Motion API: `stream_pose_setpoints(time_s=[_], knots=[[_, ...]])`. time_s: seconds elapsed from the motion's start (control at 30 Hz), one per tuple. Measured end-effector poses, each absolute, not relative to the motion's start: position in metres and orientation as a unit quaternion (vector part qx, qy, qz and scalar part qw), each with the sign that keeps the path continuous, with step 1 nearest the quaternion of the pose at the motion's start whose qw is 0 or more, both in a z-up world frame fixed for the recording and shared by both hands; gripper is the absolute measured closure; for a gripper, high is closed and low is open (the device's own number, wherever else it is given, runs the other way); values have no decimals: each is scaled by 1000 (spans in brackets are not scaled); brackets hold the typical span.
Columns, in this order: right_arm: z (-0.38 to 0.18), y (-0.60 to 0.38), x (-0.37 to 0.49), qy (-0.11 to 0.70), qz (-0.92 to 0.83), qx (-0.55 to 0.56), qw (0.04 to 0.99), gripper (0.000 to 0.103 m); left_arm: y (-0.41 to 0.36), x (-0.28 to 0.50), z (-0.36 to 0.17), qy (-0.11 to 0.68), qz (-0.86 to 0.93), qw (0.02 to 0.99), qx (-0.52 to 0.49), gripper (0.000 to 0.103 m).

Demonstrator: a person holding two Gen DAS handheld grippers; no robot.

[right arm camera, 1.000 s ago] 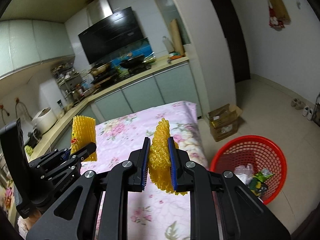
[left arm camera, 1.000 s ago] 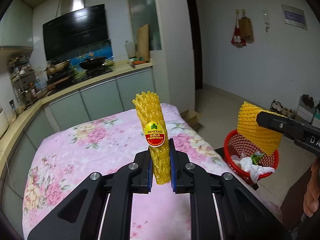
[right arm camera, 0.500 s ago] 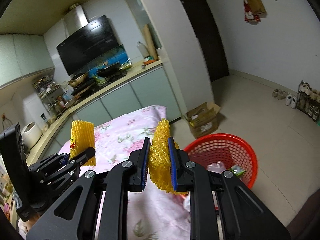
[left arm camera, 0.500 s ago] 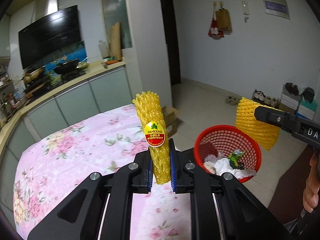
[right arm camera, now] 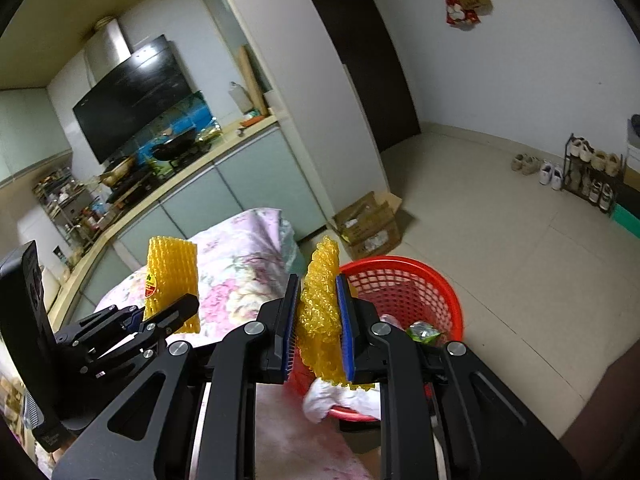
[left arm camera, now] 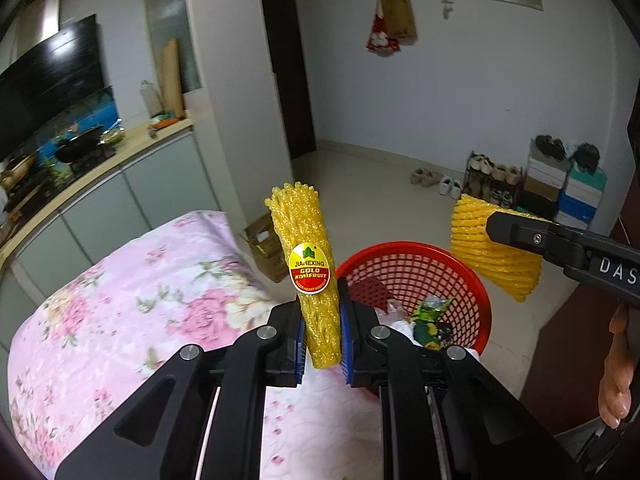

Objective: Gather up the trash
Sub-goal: 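Carry both yellow foam nets in both tools over the wastebasket, then open both tools to drop the yellow foam nets into the wastebasket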

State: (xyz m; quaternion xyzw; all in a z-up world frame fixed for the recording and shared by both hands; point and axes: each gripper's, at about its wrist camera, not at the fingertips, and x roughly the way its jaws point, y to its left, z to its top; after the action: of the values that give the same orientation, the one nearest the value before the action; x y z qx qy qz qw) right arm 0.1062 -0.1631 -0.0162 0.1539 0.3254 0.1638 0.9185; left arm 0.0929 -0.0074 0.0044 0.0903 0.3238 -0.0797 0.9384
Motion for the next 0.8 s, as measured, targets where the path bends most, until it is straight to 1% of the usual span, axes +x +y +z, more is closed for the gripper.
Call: stream_pose_setpoints(time_s=[0.2, 0.43, 0.8], knots=[[-33, -176, 117, 348, 138, 162, 913, 85, -26, 119, -17, 359, -109, 923, 87, 91], [-63, -182, 136, 394, 120, 171, 895, 85, -45, 146, -48, 399, -136, 902, 92, 90], [-89, -183, 167, 426, 111, 199, 876, 85, -55, 170, -73, 425, -143, 889, 94, 90]])
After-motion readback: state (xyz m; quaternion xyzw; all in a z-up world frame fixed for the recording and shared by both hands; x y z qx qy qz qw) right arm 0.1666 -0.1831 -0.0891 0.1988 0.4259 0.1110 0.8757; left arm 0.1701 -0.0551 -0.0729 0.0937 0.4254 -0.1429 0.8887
